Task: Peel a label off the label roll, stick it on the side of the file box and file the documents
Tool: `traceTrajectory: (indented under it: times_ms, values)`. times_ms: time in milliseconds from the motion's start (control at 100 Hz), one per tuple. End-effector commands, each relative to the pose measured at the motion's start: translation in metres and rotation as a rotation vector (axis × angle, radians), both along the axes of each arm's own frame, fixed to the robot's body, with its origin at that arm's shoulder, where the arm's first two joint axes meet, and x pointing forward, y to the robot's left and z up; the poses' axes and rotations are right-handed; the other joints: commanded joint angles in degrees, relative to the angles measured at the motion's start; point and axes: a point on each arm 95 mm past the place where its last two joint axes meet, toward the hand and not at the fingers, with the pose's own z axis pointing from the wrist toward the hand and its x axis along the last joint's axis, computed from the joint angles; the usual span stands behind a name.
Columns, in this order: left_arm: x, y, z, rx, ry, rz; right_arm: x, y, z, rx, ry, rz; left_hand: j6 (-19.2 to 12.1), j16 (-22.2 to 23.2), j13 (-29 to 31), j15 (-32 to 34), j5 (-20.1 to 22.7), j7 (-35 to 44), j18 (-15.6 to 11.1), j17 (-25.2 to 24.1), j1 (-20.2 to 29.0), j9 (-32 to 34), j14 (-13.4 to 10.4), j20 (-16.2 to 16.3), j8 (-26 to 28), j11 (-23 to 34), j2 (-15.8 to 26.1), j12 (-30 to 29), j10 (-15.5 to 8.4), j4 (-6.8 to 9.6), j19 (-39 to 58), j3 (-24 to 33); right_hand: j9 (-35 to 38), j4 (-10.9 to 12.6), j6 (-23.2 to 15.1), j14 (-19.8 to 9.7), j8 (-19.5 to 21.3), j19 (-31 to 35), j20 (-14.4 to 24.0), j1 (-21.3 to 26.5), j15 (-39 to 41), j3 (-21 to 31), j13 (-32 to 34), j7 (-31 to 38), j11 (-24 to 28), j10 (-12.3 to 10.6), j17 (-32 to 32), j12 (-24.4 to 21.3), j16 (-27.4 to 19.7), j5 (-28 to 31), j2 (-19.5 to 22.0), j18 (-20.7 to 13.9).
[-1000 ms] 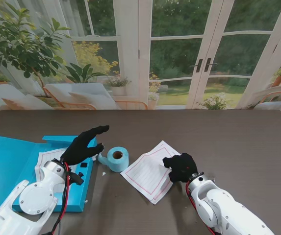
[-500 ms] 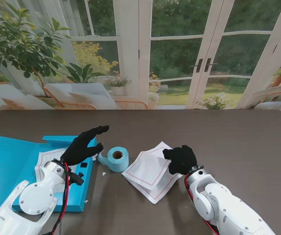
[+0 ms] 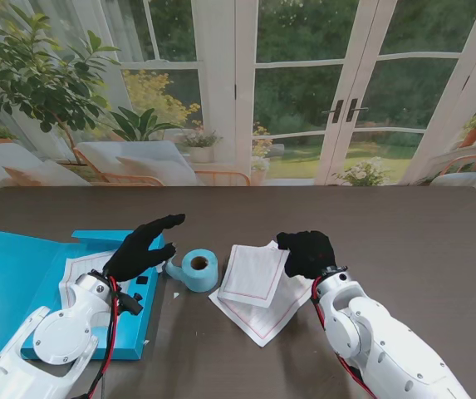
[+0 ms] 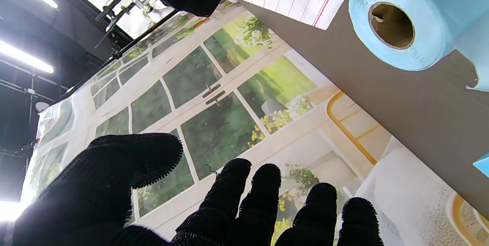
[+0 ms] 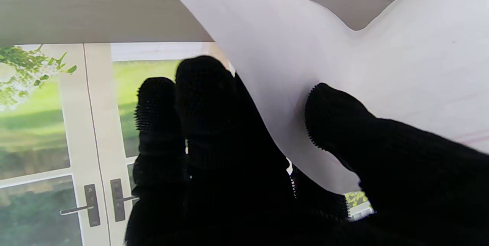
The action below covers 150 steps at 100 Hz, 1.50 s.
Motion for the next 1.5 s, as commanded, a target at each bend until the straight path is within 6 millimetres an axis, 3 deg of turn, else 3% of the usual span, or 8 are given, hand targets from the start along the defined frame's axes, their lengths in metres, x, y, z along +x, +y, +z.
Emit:
traceTrajectory:
  times_ms: [0,720,890,990,1010,1090,1130,1490]
  values:
    - [-0.001,-0.003,-0.002,0.0,0.015,-0.014,0.002,0.006,0.008,0.014,-0.011,0.011,0.1,-0.2,-0.3,-0.5,0.8,-1.1,-1.7,-1.4,0.8,0.4,0.1,0.4,-0.2,-1.2,2.3,-0.2,0.1,0.85,-1.7,-0.8,3.6,-0.6,-2.9,-1.6,1.1,2.5,1.4,1.7,1.6,5.4,1.7,5.4,0.7,0.5,10.0,1.4,0.7,3.0,-1.5,-1.4]
    - [0.031,-0.015,-0.011,-0.047,0.107,-0.097,0.015,-0.006,0.103,0.18,-0.174,0.082,1.0,0.6,0.5,0.2,-0.5,-1.4,-1.2,-0.6,-1.8,0.6,1.0,1.2,0.0,-0.6,0.6,0.8,1.9,-0.79,-0.9,-2.5,3.4,-0.4,-1.7,-0.2,0.8,1.8,2.7,3.1,1.8,5.2,1.5,5.2,0.1,1.7,9.4,2.3,0.6,3.2,-1.8,-0.4]
    - [0.043,-0.019,-0.006,-0.073,0.136,-0.141,0.009,-0.002,0.119,0.246,-0.196,0.106,1.2,1.4,1.5,0.8,-1.7,-1.6,-1.1,0.0,-4.6,1.4,1.2,2.1,0.0,0.0,-0.1,1.8,2.4,-2.66,-0.1,-4.0,3.4,-0.3,-1.6,0.2,0.9,1.6,2.9,3.3,1.7,5.1,1.5,5.1,0.1,2.0,9.2,2.4,0.6,3.2,-1.8,-0.1]
    - [0.05,-0.023,-0.002,-0.063,0.14,-0.175,0.003,0.002,0.125,0.282,-0.208,0.126,1.5,2.6,2.2,1.1,-2.3,-1.5,-1.0,0.6,-8.8,2.3,1.1,3.6,0.3,0.3,0.1,3.3,2.1,-5.58,0.8,-4.8,3.3,-0.3,-1.4,0.4,0.9,1.5,3.0,3.4,1.6,5.1,1.5,5.1,0.0,2.1,9.2,2.5,0.5,3.3,-1.8,-0.1]
    - [0.052,-0.024,-0.001,-0.06,0.14,-0.182,0.002,0.003,0.126,0.289,-0.21,0.131,1.6,3.2,2.5,1.2,-2.3,-1.4,-0.9,0.8,-10.5,2.7,1.2,4.4,0.5,0.3,0.1,4.2,2.0,-7.93,0.9,-3.6,3.3,-0.3,-1.4,0.5,0.9,1.5,3.0,3.4,1.6,5.1,1.5,5.0,0.0,2.1,9.2,2.5,0.5,3.3,-1.8,-0.1]
    - [0.056,-0.028,0.001,-0.057,0.149,-0.215,-0.002,0.007,0.128,0.312,-0.215,0.148,1.9,3.5,2.5,1.3,-2.5,-1.4,-1.0,1.1,-14.6,2.8,1.2,4.8,0.6,0.4,1.4,4.7,2.1,-9.84,1.0,-4.4,3.3,-0.3,-1.4,0.3,0.9,1.4,3.1,3.4,1.6,5.1,1.5,5.0,0.0,2.1,9.1,2.6,0.5,3.3,-1.8,0.0]
    - [0.057,-0.03,0.002,-0.062,0.16,-0.232,-0.004,0.008,0.128,0.32,-0.217,0.157,1.9,3.5,2.4,1.3,-2.7,-1.4,-1.1,1.0,-16.5,2.6,1.1,5.3,0.6,0.5,1.3,5.1,2.1,-12.52,0.9,-2.3,3.3,-0.3,-1.4,0.3,0.9,1.4,3.2,3.4,1.5,5.1,1.5,5.0,0.0,2.1,9.1,2.6,0.5,3.2,-1.8,0.0]
    - [0.065,-0.043,0.003,-0.124,0.2,-0.308,-0.013,0.018,0.12,0.361,-0.208,0.21,2.0,4.0,3.6,2.0,-1.9,-1.1,-0.9,1.7,-17.3,3.4,1.2,6.0,0.7,0.8,0.5,5.4,2.2,-12.67,1.4,-1.4,3.2,-0.3,-1.2,0.4,1.0,1.2,3.5,3.3,1.4,5.0,1.5,4.9,0.0,2.1,8.9,2.7,0.4,3.1,-1.7,0.1]
